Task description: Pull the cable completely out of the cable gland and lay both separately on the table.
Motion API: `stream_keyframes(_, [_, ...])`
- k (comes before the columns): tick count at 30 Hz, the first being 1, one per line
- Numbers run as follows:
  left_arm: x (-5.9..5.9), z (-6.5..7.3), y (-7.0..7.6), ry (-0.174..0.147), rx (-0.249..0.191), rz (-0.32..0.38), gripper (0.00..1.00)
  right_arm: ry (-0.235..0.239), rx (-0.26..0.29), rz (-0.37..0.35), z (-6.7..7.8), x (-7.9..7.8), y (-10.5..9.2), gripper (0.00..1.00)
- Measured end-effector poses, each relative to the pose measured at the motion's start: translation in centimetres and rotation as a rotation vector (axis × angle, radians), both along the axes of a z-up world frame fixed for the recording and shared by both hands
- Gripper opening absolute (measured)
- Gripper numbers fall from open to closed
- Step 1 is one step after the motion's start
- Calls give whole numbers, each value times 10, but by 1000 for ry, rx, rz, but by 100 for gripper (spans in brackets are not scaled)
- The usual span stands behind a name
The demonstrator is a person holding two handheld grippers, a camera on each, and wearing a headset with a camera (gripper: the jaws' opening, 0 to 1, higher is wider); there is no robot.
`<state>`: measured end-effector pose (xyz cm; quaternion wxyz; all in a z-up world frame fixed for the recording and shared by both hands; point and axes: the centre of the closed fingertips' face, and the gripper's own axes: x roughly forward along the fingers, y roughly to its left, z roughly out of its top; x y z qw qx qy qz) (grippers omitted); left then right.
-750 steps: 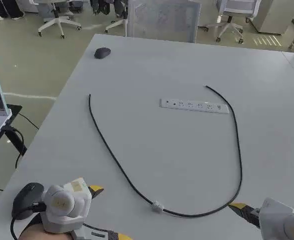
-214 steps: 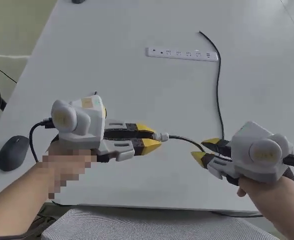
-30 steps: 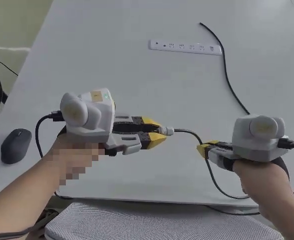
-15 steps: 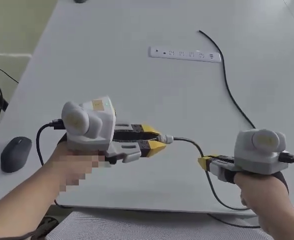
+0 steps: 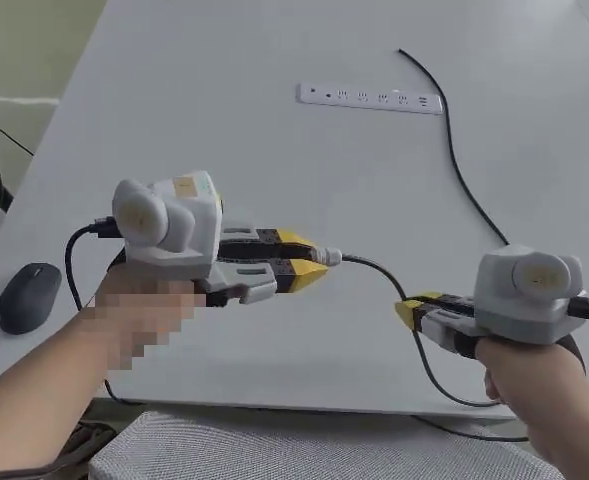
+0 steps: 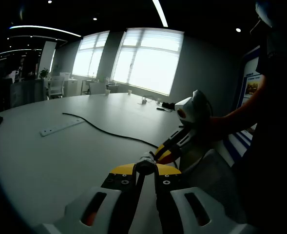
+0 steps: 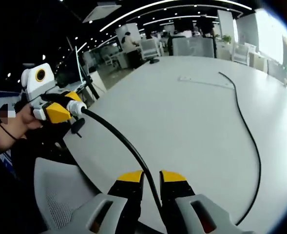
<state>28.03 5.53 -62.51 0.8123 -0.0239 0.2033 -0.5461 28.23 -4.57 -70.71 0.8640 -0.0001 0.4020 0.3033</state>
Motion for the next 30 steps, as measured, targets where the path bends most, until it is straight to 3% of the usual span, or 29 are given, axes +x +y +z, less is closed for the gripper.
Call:
stream_keyframes(5, [1, -2, 1, 5, 6, 3, 15, -82, -3, 48, 25, 8, 10, 22])
stream_keyframes(9, [1, -3, 2, 3, 8, 1, 15, -222, -61, 169, 55, 14, 25, 28])
stream_keyframes(12, [1, -4, 3, 7, 11, 3, 15, -281, -100, 257, 66, 14, 38, 29])
stream_keyframes(15, [0, -4, 3, 9, 12, 4, 15, -337, -146, 363, 68, 12, 53, 29])
stream_keyframes(20, [-1, -4, 3, 11, 13, 2, 15, -429, -276, 506, 67, 8, 72, 23])
stream_keyframes(24, [-2, -5, 0, 12, 14, -6, 15, -476, -383, 617, 58, 4, 82, 17])
stream_keyframes(30, [-5, -3, -2, 9, 14, -12, 15, -508, -412, 651, 62, 1, 90, 6])
